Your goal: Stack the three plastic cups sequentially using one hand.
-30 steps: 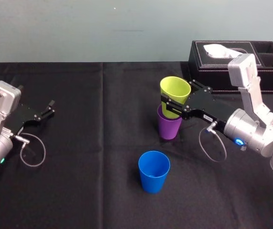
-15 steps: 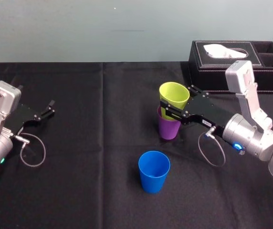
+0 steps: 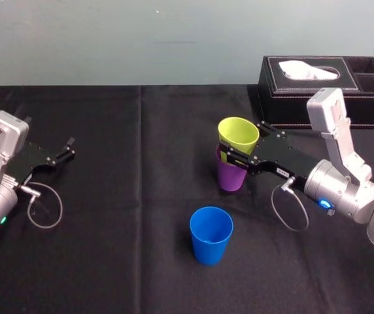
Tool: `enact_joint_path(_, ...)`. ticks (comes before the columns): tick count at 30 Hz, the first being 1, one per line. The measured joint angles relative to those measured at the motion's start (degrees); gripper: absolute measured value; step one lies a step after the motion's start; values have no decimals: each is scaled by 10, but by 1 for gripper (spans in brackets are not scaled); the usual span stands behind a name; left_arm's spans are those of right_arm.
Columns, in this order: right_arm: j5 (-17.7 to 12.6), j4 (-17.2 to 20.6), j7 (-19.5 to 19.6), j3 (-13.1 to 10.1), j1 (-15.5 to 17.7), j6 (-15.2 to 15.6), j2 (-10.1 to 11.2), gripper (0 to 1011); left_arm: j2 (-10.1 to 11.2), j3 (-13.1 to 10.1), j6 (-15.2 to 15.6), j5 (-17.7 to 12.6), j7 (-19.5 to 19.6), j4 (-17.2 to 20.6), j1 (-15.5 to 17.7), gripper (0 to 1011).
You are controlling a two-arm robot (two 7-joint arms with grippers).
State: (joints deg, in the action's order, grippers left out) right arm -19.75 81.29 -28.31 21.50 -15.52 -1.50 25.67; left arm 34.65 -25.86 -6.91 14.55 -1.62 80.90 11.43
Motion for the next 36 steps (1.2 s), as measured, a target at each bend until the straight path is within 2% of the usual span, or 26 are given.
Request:
enact_joint_path(5,0,1,0,0,0,0,0,775,0,0,0,0,0,0,0,1011)
enact_joint_path(14,1,2,1,-1,0,1,1,1000,0,0,0,0,0,0,0,1011)
enact_joint_path(31,0,6,2,-2,2,1,1,1002,0,0,0,0,0,0,0,1011)
enact_joint_path(36,-27,38,-5,-23,30,-11,13,1002,0,0,0,0,0,0,0,1011)
